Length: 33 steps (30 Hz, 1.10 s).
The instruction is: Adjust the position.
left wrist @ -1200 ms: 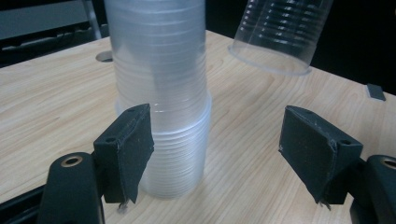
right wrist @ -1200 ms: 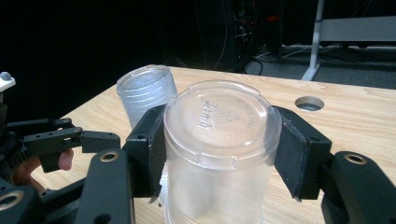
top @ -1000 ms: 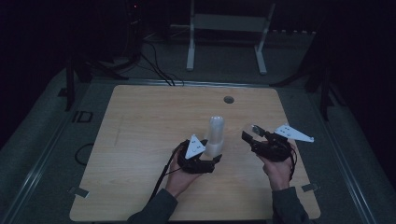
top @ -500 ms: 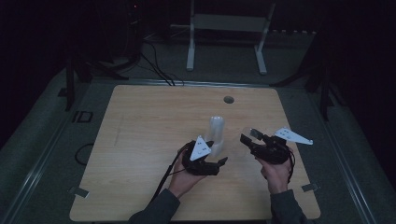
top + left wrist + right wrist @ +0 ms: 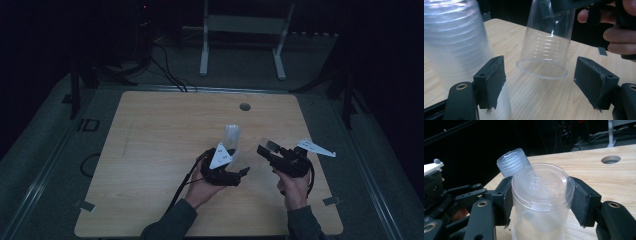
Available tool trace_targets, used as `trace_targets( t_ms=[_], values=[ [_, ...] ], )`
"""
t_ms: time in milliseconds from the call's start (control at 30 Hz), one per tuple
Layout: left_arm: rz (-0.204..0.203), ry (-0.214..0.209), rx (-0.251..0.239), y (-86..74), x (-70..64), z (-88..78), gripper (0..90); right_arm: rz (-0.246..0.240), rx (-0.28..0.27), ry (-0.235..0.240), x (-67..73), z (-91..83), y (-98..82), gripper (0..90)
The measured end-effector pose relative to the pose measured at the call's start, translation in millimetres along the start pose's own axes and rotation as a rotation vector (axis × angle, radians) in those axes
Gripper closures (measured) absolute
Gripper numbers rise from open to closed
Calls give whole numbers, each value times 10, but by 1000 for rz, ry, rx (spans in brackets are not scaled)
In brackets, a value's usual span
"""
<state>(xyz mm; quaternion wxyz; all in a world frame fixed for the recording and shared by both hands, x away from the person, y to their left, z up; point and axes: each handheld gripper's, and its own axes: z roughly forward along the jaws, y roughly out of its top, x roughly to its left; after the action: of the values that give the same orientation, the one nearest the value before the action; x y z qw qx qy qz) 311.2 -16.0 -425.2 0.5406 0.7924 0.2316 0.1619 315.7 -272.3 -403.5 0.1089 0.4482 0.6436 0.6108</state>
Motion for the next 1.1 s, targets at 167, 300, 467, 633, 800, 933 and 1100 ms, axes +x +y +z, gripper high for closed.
trace_targets(
  t_ms=[167, 300, 467, 633, 800, 933, 1100],
  values=[
    [-7, -34, -9, 20, 19, 74, 243, 32, -9, 20, -17, -10, -21, 410],
    [-5, -46, -14, 34, 16, 109, 243, 46, -12, 28, -23, -16, -27, 410],
    [7, -58, -21, 55, 14, 156, 243, 80, -24, 50, -44, -30, -47, 410],
    [17, -71, -24, 69, 26, 204, 243, 102, -27, 61, -59, -36, -66, 410],
    [12, -87, -21, 57, 31, 260, 243, 140, -49, 79, -92, -58, -90, 411],
    [13, -96, -22, 51, 32, 291, 243, 151, -59, 89, -103, -75, -107, 411],
    [15, -104, -20, 51, 23, 311, 243, 168, -78, 101, -111, -95, -130, 411]
  ],
)
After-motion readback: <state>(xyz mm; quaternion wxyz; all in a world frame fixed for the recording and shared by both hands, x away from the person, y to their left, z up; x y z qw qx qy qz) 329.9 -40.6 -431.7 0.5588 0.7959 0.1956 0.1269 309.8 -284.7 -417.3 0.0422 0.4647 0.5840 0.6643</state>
